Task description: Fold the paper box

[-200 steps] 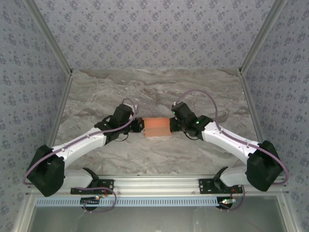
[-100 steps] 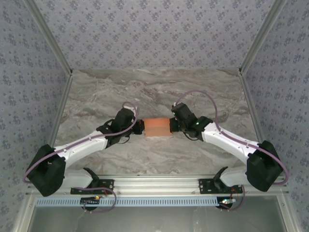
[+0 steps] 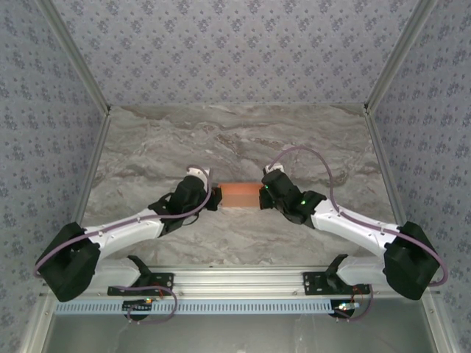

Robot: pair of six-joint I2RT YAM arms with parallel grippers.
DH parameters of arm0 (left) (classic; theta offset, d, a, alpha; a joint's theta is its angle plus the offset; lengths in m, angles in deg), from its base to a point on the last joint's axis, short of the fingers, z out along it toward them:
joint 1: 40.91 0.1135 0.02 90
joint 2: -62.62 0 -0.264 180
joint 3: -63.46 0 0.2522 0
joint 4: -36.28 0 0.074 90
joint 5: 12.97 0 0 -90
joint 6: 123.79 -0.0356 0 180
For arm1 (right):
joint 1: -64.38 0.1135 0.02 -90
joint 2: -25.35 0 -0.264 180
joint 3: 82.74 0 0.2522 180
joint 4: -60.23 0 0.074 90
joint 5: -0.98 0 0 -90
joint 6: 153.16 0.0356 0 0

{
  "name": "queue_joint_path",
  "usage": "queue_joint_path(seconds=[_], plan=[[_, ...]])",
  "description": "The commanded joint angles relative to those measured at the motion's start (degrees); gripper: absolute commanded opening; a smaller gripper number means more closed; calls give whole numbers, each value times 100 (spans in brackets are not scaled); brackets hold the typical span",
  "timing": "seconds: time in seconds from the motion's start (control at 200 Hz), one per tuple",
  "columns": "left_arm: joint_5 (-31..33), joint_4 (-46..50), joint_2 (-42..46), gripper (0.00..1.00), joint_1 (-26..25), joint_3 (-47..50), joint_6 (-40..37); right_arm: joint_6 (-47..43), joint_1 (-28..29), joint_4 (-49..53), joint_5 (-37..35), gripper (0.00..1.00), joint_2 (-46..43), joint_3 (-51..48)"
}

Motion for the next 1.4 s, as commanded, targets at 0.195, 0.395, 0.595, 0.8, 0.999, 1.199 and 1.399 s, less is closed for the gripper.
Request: queue_joint_path(seconds=[0.195, 0.395, 0.595, 0.8, 0.999, 1.199, 1.399], plan=[[230, 823, 726, 40, -47, 43, -227, 103, 153, 297, -273, 0, -1, -57], [53, 979, 1219, 61, -34, 1, -330, 94, 166, 316, -306, 0, 5, -28], [-64, 1039, 993, 65, 133, -307, -353, 94, 190, 333, -332, 0, 8, 4], [-357, 1066, 327, 66, 468, -680, -230, 94, 208, 340, -350, 0, 13, 9], [-551, 1042, -134, 65, 572, -812, -236, 72, 203, 341, -359, 0, 34, 18], [-726, 951, -262, 63, 567, -639, -148, 59, 203, 338, -350, 0, 70, 45], [-748, 809, -282, 62, 569, -248, -39, 50, 204, 342, -368, 4, 70, 73]])
